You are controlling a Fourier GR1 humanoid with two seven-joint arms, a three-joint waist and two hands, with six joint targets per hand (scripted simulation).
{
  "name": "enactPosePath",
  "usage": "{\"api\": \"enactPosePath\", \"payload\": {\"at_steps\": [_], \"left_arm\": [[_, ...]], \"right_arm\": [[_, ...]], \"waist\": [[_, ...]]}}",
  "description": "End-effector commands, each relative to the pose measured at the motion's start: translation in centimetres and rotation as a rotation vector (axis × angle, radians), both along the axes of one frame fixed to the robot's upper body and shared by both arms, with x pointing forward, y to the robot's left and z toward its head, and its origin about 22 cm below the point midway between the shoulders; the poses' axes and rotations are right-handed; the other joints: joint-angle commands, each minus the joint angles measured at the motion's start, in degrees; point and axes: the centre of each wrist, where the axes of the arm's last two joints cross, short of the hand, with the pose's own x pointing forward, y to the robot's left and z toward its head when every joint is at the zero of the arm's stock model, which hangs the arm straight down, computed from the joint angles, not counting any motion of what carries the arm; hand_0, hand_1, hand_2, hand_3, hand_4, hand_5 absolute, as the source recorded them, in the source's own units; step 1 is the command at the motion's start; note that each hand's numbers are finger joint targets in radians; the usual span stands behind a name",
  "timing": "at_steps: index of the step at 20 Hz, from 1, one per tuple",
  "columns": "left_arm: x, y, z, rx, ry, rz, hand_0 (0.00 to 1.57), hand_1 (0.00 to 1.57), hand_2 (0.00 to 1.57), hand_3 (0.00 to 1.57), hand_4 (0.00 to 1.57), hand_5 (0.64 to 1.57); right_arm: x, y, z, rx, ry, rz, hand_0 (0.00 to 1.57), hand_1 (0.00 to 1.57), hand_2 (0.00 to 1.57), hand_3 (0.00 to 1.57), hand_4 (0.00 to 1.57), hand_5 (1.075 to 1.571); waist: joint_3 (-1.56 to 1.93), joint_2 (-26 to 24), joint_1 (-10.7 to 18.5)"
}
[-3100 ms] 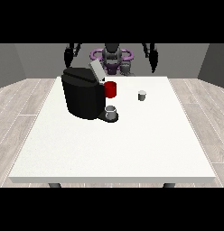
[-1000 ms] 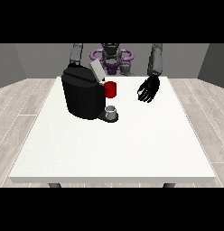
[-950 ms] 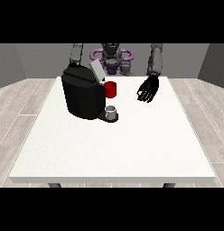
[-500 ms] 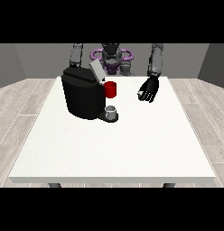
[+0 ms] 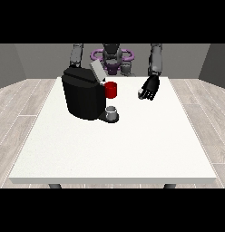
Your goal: Insert the coffee pod into the coffee machine and close the lid
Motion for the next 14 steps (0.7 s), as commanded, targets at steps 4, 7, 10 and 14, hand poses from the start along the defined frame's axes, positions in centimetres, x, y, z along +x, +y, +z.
{"api": "enactPosePath", "payload": {"at_steps": [4,7,10,14], "left_arm": [[1.2,-3.9,1.1,-0.190,0.010,-0.104,1.45,1.45,1.44,1.36,0.52,1.571],[2.2,-4.6,2.8,-0.165,0.050,-0.063,1.42,1.42,1.41,1.33,0.52,1.571],[2.4,-4.5,4.2,-0.177,0.058,-0.120,1.38,1.38,1.38,1.33,0.49,1.571],[4.5,-6.8,7.9,-0.192,0.056,-0.134,1.40,1.40,1.39,1.33,0.54,1.571]], "right_arm": [[0.7,0.6,-0.2,-0.081,0.074,-0.088,0.00,0.00,0.00,0.00,0.00,1.571],[0.2,-0.8,-1.9,-0.069,0.107,-0.099,0.00,0.00,0.00,0.00,0.00,1.571],[-1.3,-4.0,-3.8,-0.092,0.125,-0.105,0.00,0.00,0.00,0.00,0.00,1.571],[1.0,-1.1,-1.4,-0.097,0.113,-0.077,0.00,0.00,0.00,0.00,0.00,1.571]], "waist": [[-0.02,-3.71,2.46],[0.01,-5.25,2.75],[0.02,-6.47,3.34],[0.01,-6.02,1.63]]}}
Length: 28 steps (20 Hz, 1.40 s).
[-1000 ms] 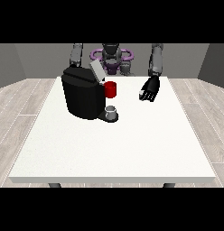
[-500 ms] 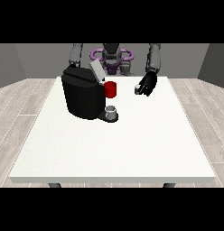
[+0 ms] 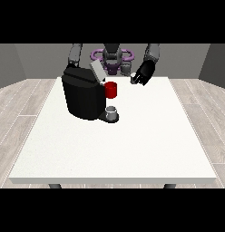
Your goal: Insert the coffee pod into the coffee machine and close the lid
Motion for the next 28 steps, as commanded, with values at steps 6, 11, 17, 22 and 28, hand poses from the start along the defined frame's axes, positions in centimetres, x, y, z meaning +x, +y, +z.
{"api": "enactPosePath", "payload": {"at_steps": [6,11,17,22,28], "left_arm": [[1.6,3.0,4.8,-0.006,0.003,-0.003,1.42,1.42,1.40,1.34,0.56,1.571],[3.6,-0.6,10.3,-0.089,-0.077,-0.016,1.38,1.38,1.40,1.38,0.52,1.571],[5.0,-1.6,15.5,-0.115,-0.127,0.083,1.20,1.20,1.24,1.26,0.49,1.571],[4.9,-0.5,17.5,-0.077,-0.190,0.019,1.16,1.16,1.25,1.27,0.48,1.571],[5.4,2.3,18.2,-0.104,-0.199,0.132,1.24,1.24,1.29,1.25,0.48,1.571]], "right_arm": [[-0.9,1.4,-0.1,0.009,-0.012,0.052,0.00,0.00,0.00,0.00,0.00,1.571],[1.9,1.0,2.6,0.029,-0.088,0.065,0.00,0.00,0.00,0.00,0.00,1.571],[2.3,4.7,4.3,0.023,-0.154,0.129,0.00,0.00,0.00,0.00,0.00,1.571],[3.2,2.4,5.1,0.014,-0.238,0.064,0.00,0.00,0.00,0.00,0.00,1.571],[3.6,2.4,8.7,0.021,-0.263,0.136,0.00,0.00,0.00,0.00,0.00,1.571]], "waist": [[-0.02,-1.36,-2.52],[-0.01,0.29,-3.51],[-0.01,3.08,-8.45],[0.00,6.62,-7.26],[-0.03,8.79,-13.72]]}}
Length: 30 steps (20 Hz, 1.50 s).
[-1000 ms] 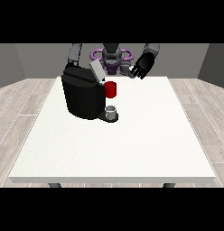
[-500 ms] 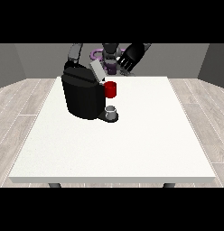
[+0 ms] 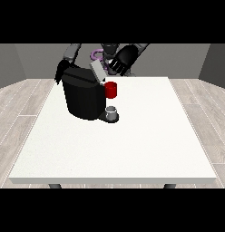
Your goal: Insert the coffee pod into the coffee machine and close the lid
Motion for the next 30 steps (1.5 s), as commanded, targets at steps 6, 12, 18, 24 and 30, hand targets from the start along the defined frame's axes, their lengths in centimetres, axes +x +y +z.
{"api": "enactPosePath", "payload": {"at_steps": [6,12,18,24,30], "left_arm": [[0.2,1.5,1.8,-0.002,-0.040,0.004,1.21,1.21,1.28,1.24,0.47,1.571],[0.4,-1.3,2.0,0.012,-0.045,-0.041,1.25,1.25,1.29,1.24,0.45,1.571],[0.5,1.3,3.1,0.008,-0.016,-0.017,1.20,1.20,1.25,1.21,0.44,1.571],[0.6,-2.3,2.8,0.039,-0.090,-0.066,1.17,1.17,1.23,1.19,0.42,1.571],[0.7,-0.6,2.1,0.017,-0.076,-0.028,1.22,1.22,1.26,1.21,0.38,1.571]], "right_arm": [[1.1,-1.8,2.9,0.030,-0.057,-0.035,0.00,0.00,0.00,0.00,0.00,1.571],[2.1,-1.6,3.2,0.025,-0.071,-0.077,0.00,0.00,0.00,0.00,0.10,1.571],[0.9,0.3,2.5,0.026,-0.059,-0.066,0.00,0.00,0.00,0.00,0.19,1.571],[2.3,-1.4,3.2,0.023,-0.087,-0.090,0.00,0.00,0.00,0.00,0.04,1.571],[1.9,-1.3,3.5,0.041,-0.062,-0.054,0.00,0.00,0.00,0.00,0.00,1.571]], "waist": [[-0.01,4.39,-1.31],[0.00,6.15,0.91],[-0.01,5.93,-1.06],[0.00,7.14,1.07],[-0.01,6.45,-0.88]]}}
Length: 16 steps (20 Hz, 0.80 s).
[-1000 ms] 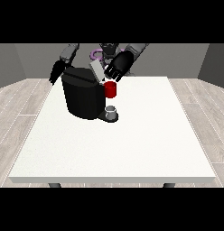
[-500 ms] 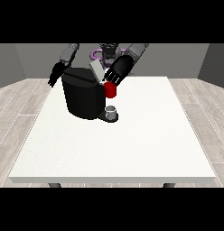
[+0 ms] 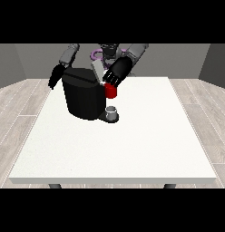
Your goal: Insert the coffee pod into the coffee machine and close the lid
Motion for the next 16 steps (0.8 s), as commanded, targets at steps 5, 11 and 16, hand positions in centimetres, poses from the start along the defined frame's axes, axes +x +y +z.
{"api": "enactPosePath", "payload": {"at_steps": [5,11,16], "left_arm": [[0.2,-0.3,-1.4,0.001,-0.011,0.012,1.20,1.20,1.22,1.17,0.36,1.571],[-0.3,2.0,1.9,0.047,-0.127,0.052,1.23,1.23,1.24,1.16,0.00,1.571],[-0.2,0.9,0.5,0.164,-0.136,0.014,1.17,1.17,1.19,1.07,0.00,1.571]], "right_arm": [[-0.3,-0.7,-0.5,0.015,0.054,0.003,0.00,0.00,0.00,0.00,0.00,1.571],[0.6,0.0,1.9,-0.021,-0.044,0.020,0.00,0.00,0.00,0.00,0.14,1.571],[0.2,-0.1,0.6,-0.009,-0.011,-0.012,0.00,0.00,0.00,0.00,0.00,1.571]], "waist": [[0.00,-1.76,-0.57],[-0.01,2.28,-1.49],[0.00,0.85,-0.53]]}}
